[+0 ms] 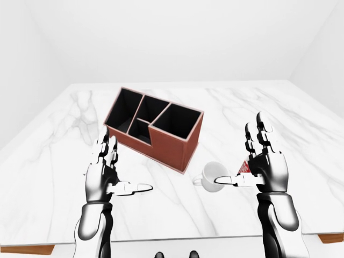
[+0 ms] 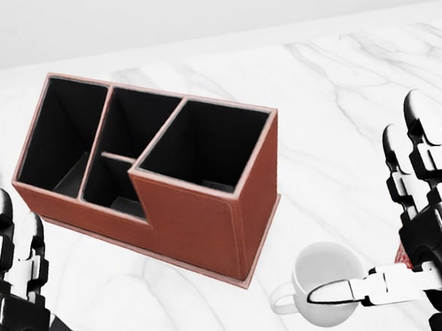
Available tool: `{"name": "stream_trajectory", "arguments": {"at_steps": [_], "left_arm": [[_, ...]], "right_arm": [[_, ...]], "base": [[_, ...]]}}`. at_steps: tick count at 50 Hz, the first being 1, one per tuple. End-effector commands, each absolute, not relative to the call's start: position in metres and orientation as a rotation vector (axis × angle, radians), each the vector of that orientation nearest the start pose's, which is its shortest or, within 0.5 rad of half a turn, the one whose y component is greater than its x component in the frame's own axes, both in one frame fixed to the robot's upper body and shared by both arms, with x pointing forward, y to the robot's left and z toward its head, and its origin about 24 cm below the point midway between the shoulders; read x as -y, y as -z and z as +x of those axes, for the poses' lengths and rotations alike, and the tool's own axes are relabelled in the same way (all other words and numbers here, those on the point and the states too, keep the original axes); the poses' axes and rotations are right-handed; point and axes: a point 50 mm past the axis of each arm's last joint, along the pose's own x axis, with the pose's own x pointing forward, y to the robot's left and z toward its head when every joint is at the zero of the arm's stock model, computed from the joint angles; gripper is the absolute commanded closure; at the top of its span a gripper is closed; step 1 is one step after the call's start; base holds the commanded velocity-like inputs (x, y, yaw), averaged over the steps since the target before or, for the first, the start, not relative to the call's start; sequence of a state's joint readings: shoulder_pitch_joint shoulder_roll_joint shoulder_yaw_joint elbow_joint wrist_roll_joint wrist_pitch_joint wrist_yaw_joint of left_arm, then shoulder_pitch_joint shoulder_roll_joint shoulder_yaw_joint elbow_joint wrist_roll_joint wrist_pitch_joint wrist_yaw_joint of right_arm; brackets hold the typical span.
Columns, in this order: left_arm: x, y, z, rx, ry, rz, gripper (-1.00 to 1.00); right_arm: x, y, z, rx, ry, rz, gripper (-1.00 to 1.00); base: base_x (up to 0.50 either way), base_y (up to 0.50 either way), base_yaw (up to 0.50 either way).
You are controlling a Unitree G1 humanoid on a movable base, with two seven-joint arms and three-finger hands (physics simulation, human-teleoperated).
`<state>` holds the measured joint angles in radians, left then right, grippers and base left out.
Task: Pick up the red mug and place it to the right of the caddy.
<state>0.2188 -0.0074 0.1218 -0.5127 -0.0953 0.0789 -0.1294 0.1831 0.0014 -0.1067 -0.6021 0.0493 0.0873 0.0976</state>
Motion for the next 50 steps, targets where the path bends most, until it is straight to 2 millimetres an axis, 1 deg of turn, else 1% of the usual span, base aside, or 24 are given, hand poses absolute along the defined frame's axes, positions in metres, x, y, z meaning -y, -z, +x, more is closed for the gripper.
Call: {"name": "stream_trajectory", "arguments": {"at_steps": [1,9,11,12,13,15,16,17,18,26,27,28,29,30,31,33,39,41,42,43,50], "left_arm": [[-0.182,-0.102,0.200,0.231,-0.031,-0.035,-1.00],[-0.182,-0.101,0.201,0.232,-0.028,-0.034,-1.00],[-0.181,-0.104,0.201,0.232,-0.026,-0.034,-1.00],[-0.181,-0.113,0.200,0.259,-0.028,-0.030,-1.00],[-0.181,-0.108,0.200,0.237,-0.028,-0.033,-1.00],[-0.181,-0.122,0.198,0.298,-0.030,-0.024,-1.00],[-0.181,-0.123,0.198,0.304,-0.030,-0.023,-1.00],[-0.181,-0.105,0.200,0.232,-0.027,-0.034,-1.00],[-0.181,-0.102,0.200,0.232,-0.026,-0.033,-1.00],[-0.182,-0.102,0.200,0.235,-0.028,-0.034,-1.00],[-0.182,-0.112,0.199,0.253,-0.028,-0.031,-1.00],[-0.182,-0.112,0.199,0.253,-0.029,-0.031,-1.00],[-0.182,-0.103,0.199,0.235,-0.029,-0.034,-1.00],[-0.182,-0.102,0.199,0.235,-0.028,-0.034,-1.00],[-0.182,-0.116,0.198,0.271,-0.029,-0.029,-1.00],[-0.182,-0.104,0.199,0.236,-0.029,-0.034,-1.00],[-0.182,-0.103,0.199,0.235,-0.028,-0.035,-1.00],[-0.182,-0.123,0.196,0.301,-0.030,-0.025,-1.00],[-0.182,-0.107,0.198,0.237,-0.029,-0.035,-1.00],[-0.182,-0.105,0.198,0.237,-0.029,-0.035,-1.00],[-0.182,-0.104,0.198,0.237,-0.028,-0.034,-1.00]], "right_arm": [[0.176,-0.132,0.201,0.338,0.036,-0.022,-1.00],[0.177,-0.131,0.202,0.337,0.038,-0.020,-1.00],[0.177,-0.130,0.203,0.333,0.038,-0.019,-1.00],[0.177,-0.130,0.203,0.332,0.038,-0.019,-1.00],[0.177,-0.130,0.203,0.332,0.037,-0.020,-1.00],[0.177,-0.130,0.203,0.332,0.037,-0.019,-1.00],[0.177,-0.130,0.204,0.331,0.037,-0.019,-1.00],[0.177,-0.129,0.204,0.329,0.037,-0.020,-1.00],[0.177,-0.129,0.204,0.330,0.037,-0.020,-1.00],[0.177,-0.129,0.203,0.329,0.037,-0.022,-1.00],[0.177,-0.129,0.203,0.327,0.037,-0.022,-1.00],[0.177,-0.129,0.203,0.326,0.037,-0.022,-1.00],[0.177,-0.129,0.203,0.327,0.036,-0.022,-1.00],[0.177,-0.129,0.203,0.327,0.037,-0.023,-1.00],[0.177,-0.129,0.203,0.327,0.036,-0.024,-1.00],[0.177,-0.130,0.203,0.331,0.034,-0.017,-1.00],[0.176,-0.129,0.202,0.327,0.015,-0.001,-1.00],[0.176,-0.128,0.202,0.324,0.017,-0.001,-1.00],[0.177,-0.128,0.203,0.328,0.024,0.006,-1.00],[0.178,-0.129,0.203,0.328,0.027,0.004,-1.00],[0.178,-0.128,0.203,0.327,0.031,0.000,-1.00]], "base": [[0.42,0.00,0.00],[0.43,0.00,0.00],[0.43,0.00,0.00],[0.43,0.00,0.00],[0.43,0.00,0.00],[0.43,0.00,0.00],[0.43,0.00,0.00],[0.43,0.00,0.00],[0.43,0.00,0.00],[0.43,0.00,0.00],[0.43,0.00,0.00],[0.43,0.00,0.00],[0.42,0.00,0.00],[0.43,0.00,0.00],[0.34,0.00,0.00],[0.00,0.00,0.00],[0.00,-0.05,0.00],[0.00,-0.50,0.00],[0.00,-0.50,0.00],[0.00,0.00,0.00],[0.00,0.00,0.00]]}}
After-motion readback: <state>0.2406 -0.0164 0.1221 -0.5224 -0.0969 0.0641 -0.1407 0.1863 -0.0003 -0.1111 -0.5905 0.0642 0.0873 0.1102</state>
